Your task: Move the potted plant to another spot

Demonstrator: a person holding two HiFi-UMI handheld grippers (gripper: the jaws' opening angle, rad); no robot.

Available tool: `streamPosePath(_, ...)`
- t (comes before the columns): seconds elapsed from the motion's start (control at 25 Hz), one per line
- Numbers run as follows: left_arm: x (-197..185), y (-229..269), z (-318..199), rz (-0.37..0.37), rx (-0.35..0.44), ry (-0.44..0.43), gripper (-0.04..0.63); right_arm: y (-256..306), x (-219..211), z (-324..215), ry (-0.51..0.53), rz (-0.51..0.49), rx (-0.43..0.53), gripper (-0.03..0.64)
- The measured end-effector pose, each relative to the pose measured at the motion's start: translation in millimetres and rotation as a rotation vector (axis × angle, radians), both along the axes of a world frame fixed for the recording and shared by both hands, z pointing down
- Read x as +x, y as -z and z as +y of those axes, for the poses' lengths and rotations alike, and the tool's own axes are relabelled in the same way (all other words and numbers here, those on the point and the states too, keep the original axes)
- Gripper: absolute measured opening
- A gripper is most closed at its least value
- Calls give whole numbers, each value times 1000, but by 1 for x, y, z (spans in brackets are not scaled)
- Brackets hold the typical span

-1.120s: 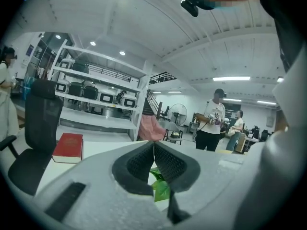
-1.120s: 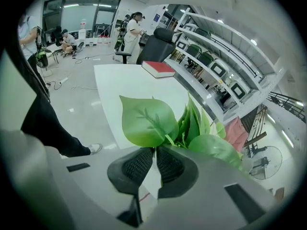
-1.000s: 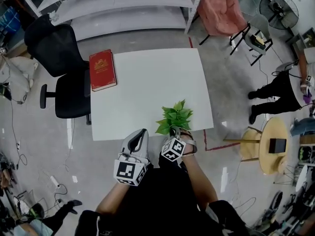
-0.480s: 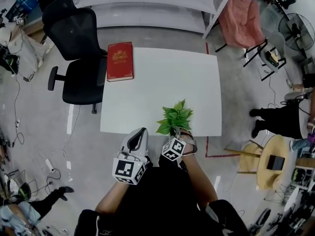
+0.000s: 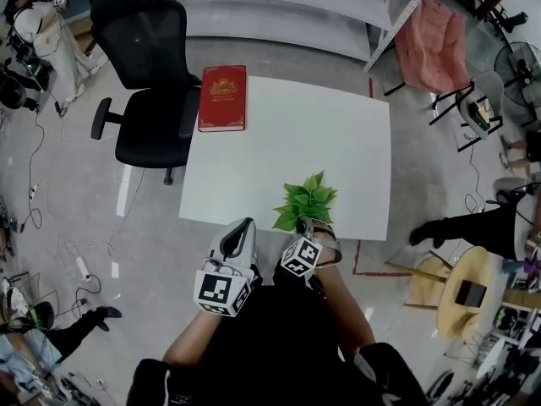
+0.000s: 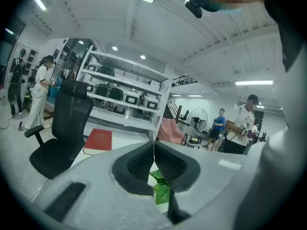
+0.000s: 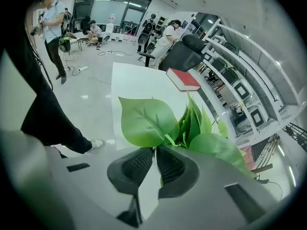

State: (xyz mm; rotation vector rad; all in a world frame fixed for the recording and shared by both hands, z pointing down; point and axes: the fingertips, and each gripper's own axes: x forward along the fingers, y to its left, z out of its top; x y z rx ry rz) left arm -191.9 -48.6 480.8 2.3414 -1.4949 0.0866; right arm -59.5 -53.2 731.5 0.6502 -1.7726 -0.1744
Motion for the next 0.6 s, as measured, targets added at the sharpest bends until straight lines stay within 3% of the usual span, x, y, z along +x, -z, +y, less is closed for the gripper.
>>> streamPosePath(0.6,11,0,1,17,6,-34,17,25,1,8,-30,-49,15,20)
